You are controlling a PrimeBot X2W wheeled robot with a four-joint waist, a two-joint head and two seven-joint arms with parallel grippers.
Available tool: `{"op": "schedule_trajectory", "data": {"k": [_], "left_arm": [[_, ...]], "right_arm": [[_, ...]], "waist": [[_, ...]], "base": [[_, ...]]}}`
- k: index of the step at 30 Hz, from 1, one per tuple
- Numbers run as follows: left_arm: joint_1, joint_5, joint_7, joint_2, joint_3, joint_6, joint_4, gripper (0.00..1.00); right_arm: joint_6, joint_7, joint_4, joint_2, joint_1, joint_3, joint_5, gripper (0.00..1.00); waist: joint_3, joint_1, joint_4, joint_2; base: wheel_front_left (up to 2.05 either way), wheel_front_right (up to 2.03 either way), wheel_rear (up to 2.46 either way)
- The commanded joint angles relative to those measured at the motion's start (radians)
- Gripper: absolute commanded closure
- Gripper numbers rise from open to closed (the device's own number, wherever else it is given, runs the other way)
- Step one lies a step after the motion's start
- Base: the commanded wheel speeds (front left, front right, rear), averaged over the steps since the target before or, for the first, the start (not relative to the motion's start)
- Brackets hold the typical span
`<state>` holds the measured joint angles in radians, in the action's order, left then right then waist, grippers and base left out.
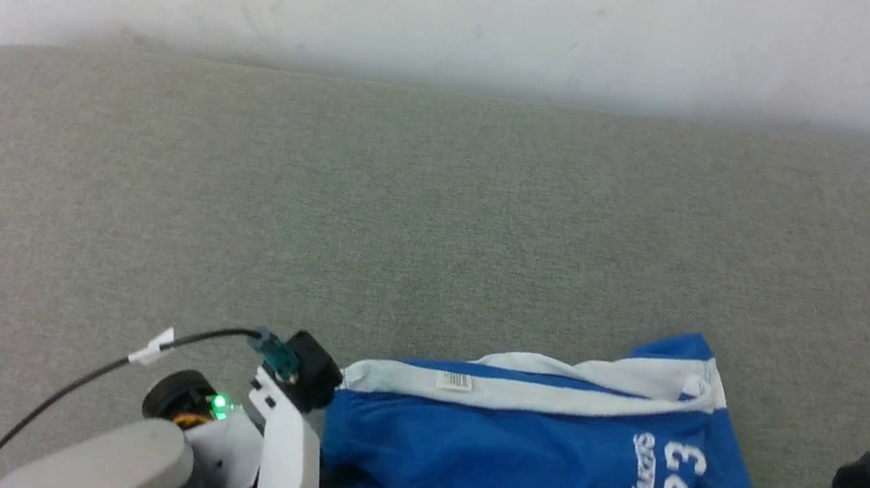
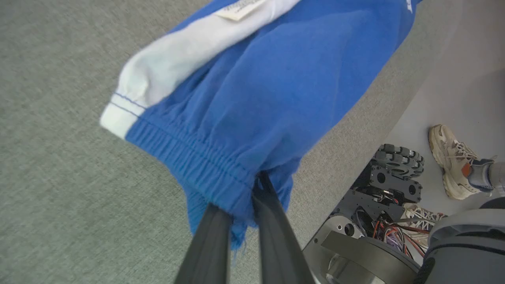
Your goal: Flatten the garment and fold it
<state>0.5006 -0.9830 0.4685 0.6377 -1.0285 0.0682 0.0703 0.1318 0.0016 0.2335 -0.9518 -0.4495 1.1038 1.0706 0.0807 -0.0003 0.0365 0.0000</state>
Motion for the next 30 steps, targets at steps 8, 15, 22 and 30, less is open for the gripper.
{"op": "schedule_trajectory", "data": {"k": [8,15,22,30], "left_arm": [[-0.055,0.076,-0.066,-0.035,-0.054,-0.018,0.077,0.0],[-0.087,0.139,-0.24,0.006,0.011,-0.098,-0.016,0.0],[-0.091,0.265,-0.46,0.046,0.121,-0.271,-0.122,0.0],[-0.129,0.381,-0.716,-0.029,0.261,-0.497,-0.076,0.0]], "right_arm": [[-0.001,0.058,0.092,0.12,0.112,-0.125,-0.094,0.0],[-0.001,0.06,0.002,0.079,0.155,-0.324,-0.191,0.0],[-0.001,0.202,-0.131,0.053,0.208,-0.513,-0.285,0.0],[-0.001,0.471,-0.163,0.126,0.213,-0.578,-0.341,0.0]], "waist": [[0.011,0.0003,-0.004,0.0],[-0.048,0.0003,0.013,0.0],[-0.047,0.0003,0.048,0.0],[-0.011,0.0003,0.074,0.0]], "base": [[0.0,0.0,0.0],[0.0,0.0,0.0],[0.0,0.0,0.0],[0.0,0.0,0.0]]}}
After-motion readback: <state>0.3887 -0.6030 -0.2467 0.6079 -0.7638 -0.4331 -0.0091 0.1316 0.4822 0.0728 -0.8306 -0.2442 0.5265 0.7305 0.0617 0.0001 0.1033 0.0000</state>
